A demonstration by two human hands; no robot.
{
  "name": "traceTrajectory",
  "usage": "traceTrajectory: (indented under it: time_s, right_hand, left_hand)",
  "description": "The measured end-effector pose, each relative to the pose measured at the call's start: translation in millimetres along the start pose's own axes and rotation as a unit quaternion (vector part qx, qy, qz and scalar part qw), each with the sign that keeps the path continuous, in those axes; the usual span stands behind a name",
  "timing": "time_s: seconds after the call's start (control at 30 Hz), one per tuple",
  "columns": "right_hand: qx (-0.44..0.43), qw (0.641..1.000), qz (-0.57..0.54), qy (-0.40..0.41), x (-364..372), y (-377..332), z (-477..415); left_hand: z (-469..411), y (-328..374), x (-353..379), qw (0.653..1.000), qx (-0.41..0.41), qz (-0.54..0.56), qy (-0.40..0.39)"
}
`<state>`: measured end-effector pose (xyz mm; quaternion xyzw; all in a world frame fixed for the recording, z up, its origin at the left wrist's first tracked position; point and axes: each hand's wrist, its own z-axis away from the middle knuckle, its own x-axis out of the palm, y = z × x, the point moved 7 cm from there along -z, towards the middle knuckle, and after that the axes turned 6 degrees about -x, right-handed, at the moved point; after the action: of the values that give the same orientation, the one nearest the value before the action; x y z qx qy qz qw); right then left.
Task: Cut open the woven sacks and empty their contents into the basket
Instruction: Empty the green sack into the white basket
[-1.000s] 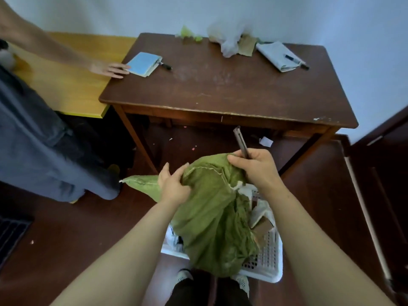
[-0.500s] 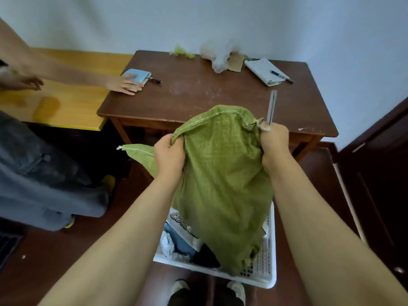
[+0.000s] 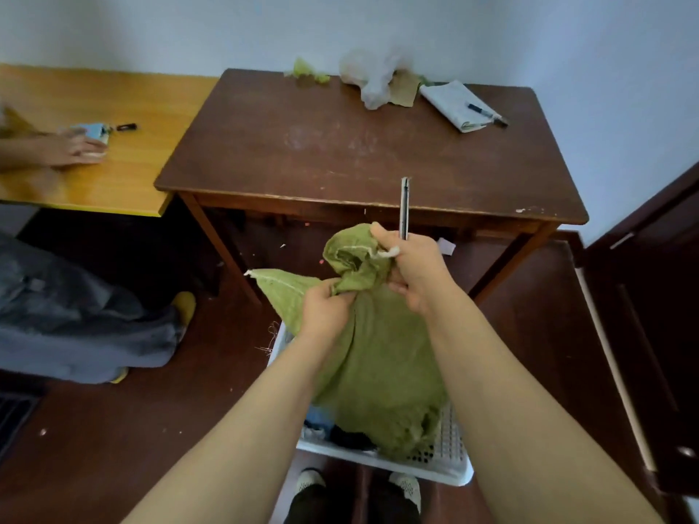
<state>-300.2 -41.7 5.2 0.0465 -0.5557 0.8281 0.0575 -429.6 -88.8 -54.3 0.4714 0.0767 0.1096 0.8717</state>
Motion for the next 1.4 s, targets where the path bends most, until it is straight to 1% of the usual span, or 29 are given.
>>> traceTrajectory:
  time_s: [0.07,0.13,0.2,0.23,0.27,0.37,0.43,0.5,0.57,0.63,0.7,0.77,0.83,0.87,0.9,0.93,0.97,1.0,1.03,1.07,1.1,1.13,1.17,1.2,1.27,1.3,1.33,1.37,1.4]
  right_hand:
    - [0.019,0.999,0.012,0.038,-26,21,-7]
    - [0.042,0.996,0.022,0.075,-49,51,-7]
    - [0.056,0.992,0.089,0.074,-63,86,-4]
    - [0.053,0.988,0.131,0.055,-65,102,-3]
    - [0.050,0.986,0.157,0.032,-63,117,-2]
    - [0.082,0.985,0.147,-0.027,-53,167,-4]
    - [0.112,0.980,0.165,-0.014,-51,191,-5]
    - [0.117,0.970,0.213,0.019,-54,201,-9]
    - [0.083,0.965,0.244,0.057,-56,194,-17]
    - [0.028,0.968,0.225,0.110,-53,175,-21]
    - [-0.020,0.972,0.201,0.123,-43,159,-20]
    - [-0.009,0.972,0.205,0.113,-35,161,-19]
    - [0.041,0.971,0.207,0.111,-36,172,-17]
    - [0.054,0.972,0.207,0.097,-33,176,-16]
    - [0.055,0.975,0.201,0.075,-26,178,-15]
    - [0.053,0.979,0.188,0.055,-17,180,-13]
    - [0.055,0.984,0.163,0.046,-9,182,-11]
    - [0.062,0.988,0.132,0.042,-3,184,-9]
    - [0.072,0.991,0.106,0.041,2,187,-7]
    - [0.075,0.992,0.091,0.035,6,191,-7]
    - [0.074,0.993,0.091,0.021,10,196,-9]
    - [0.074,0.992,0.098,0.000,14,201,-10]
    - [0.074,0.992,0.100,-0.021,16,206,-11]
    - [0.077,0.992,0.093,-0.036,16,212,-12]
    - [0.087,0.995,0.052,-0.016,0,225,-15]
    - [0.087,0.995,0.054,0.006,-15,233,-19]
    - [0.081,0.992,0.095,0.022,-33,243,-23]
    - [0.077,0.982,0.171,0.029,-51,255,-30]
    - [0.079,0.962,0.260,0.019,-65,267,-36]
  left_hand:
    - [-6,-2,-17,0.999,-0.024,0.026,0.037]
    - [-5,1,-30,0.993,-0.047,0.090,0.056]
    - [-1,0,-36,0.981,-0.086,0.160,0.064]
    - [1,-2,-37,0.975,-0.108,0.184,0.064]
    - [2,-4,-36,0.969,-0.130,0.201,0.057]
    - [5,-11,-28,0.950,-0.196,0.242,-0.003]
    - [7,-16,-28,0.940,-0.225,0.256,-0.033]
    - [5,-19,-36,0.935,-0.232,0.267,-0.034]
    - [-1,-24,-54,0.931,-0.233,0.281,0.002]
    - [-9,-33,-83,0.923,-0.227,0.299,0.083]
    - [-15,-41,-111,0.911,-0.195,0.311,0.189]
    - [-18,-47,-129,0.906,-0.147,0.295,0.266]
    - [-18,-62,-137,0.921,-0.140,0.197,0.305]
    - [-19,-69,-141,0.930,-0.155,0.090,0.321]
    - [-19,-70,-142,0.931,-0.147,-0.053,0.331]
    - [-19,-68,-135,0.925,-0.098,-0.195,0.311]
    - [-21,-70,-117,0.914,-0.019,-0.322,0.246]
    - [-25,-79,-92,0.891,0.049,-0.425,0.149]
    - [-22,-93,-65,0.860,0.087,-0.500,0.054]
    - [-24,-114,-49,0.830,0.100,-0.548,-0.009]
    - [-26,-126,-41,0.814,0.101,-0.571,-0.028]
    - [-35,-137,-44,0.833,0.096,-0.545,-0.010]
    - [-42,-142,-49,0.861,0.099,-0.498,0.019]
    - [-46,-144,-52,0.897,0.077,-0.433,0.048]
    - [-48,-151,-60,0.956,-0.001,-0.282,0.083]
    - [-49,-156,-66,0.973,-0.048,-0.205,0.099]
    - [-48,-161,-71,0.979,-0.081,-0.147,0.119]
    - [-49,-166,-77,0.980,-0.104,-0.106,0.133]
    - [-51,-173,-81,0.980,-0.122,-0.071,0.137]
